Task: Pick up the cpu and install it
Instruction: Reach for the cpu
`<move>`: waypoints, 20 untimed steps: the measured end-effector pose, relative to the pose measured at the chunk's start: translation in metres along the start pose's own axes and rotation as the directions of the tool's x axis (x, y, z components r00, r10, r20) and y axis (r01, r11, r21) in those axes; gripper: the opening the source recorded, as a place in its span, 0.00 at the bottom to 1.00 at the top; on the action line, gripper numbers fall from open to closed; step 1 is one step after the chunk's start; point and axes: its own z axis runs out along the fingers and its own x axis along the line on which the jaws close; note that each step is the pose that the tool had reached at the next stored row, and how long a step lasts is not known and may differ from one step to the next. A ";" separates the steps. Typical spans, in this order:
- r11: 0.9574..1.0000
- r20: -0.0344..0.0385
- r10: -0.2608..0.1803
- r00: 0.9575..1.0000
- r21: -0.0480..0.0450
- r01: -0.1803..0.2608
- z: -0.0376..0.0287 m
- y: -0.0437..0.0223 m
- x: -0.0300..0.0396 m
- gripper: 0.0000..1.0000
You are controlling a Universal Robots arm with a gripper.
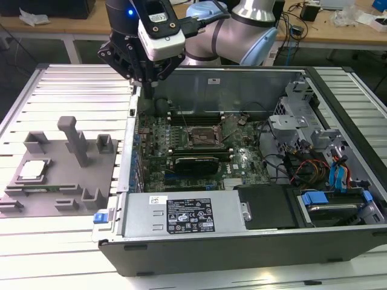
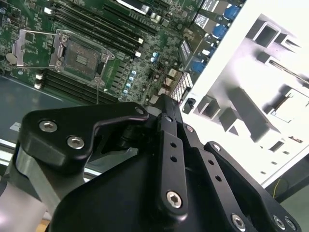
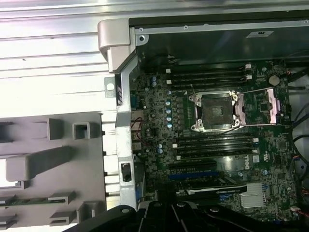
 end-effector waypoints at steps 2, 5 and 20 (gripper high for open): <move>1.000 0.000 0.000 1.000 0.000 0.000 -0.0001 -0.0002 0.0021 0.11; 1.000 0.000 0.000 1.000 0.000 0.000 -0.0002 -0.0004 0.0052 0.11; 1.000 0.000 0.000 1.000 0.000 0.000 -0.0005 -0.0022 0.0290 0.11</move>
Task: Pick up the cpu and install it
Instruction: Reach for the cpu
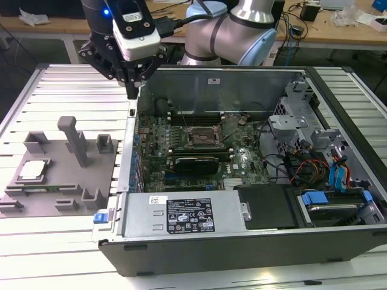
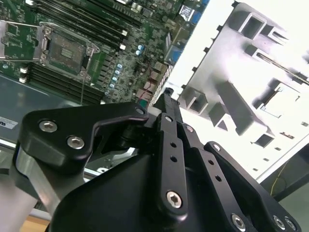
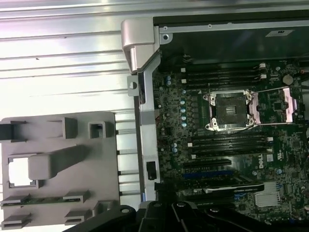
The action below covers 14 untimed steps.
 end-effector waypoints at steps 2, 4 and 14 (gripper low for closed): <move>1.000 0.000 0.000 1.000 0.000 0.000 -0.0001 -0.0003 0.0042 0.11; 1.000 0.000 0.000 1.000 0.000 0.000 -0.0002 -0.0006 0.0078 0.11; 1.000 0.000 0.000 1.000 0.000 0.000 -0.0006 -0.0019 0.0256 0.11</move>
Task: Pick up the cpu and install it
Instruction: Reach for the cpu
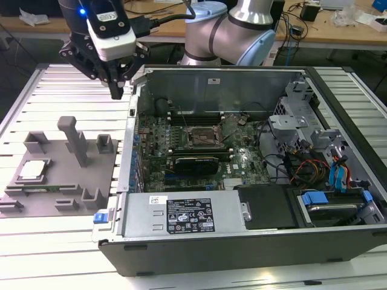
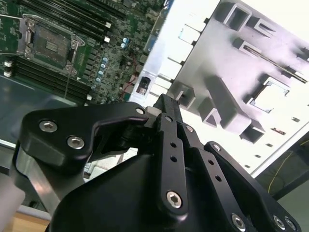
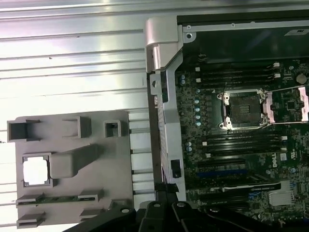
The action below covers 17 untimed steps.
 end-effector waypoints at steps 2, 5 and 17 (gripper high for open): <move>1.000 0.000 0.000 1.000 0.000 0.000 -0.0001 -0.0003 0.0040 0.11; 1.000 0.000 0.000 1.000 0.000 0.000 -0.0002 -0.0006 0.0087 0.11; 1.000 0.001 0.000 1.000 0.000 0.000 -0.0007 -0.0026 0.0345 0.11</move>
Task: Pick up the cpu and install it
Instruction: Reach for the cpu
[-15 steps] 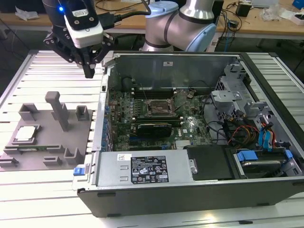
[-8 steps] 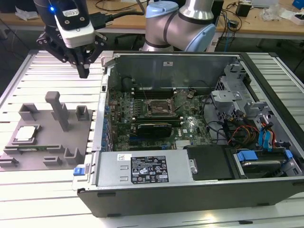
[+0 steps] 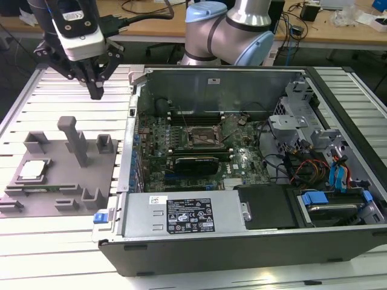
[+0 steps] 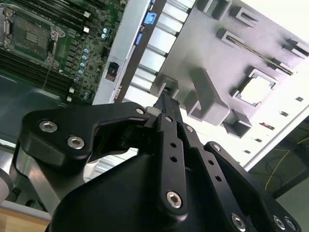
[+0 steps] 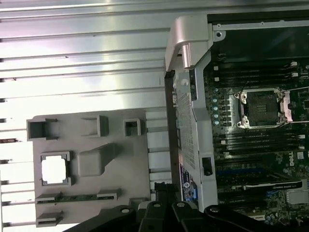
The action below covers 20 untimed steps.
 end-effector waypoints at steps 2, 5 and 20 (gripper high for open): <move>1.000 0.000 0.000 1.000 0.000 0.000 0.0000 -0.0004 0.0052 0.11; 1.000 0.001 0.000 1.000 0.000 0.000 0.0000 -0.0014 0.0187 0.11; 1.000 0.003 0.000 1.000 0.000 0.000 -0.0007 -0.0054 0.0712 0.11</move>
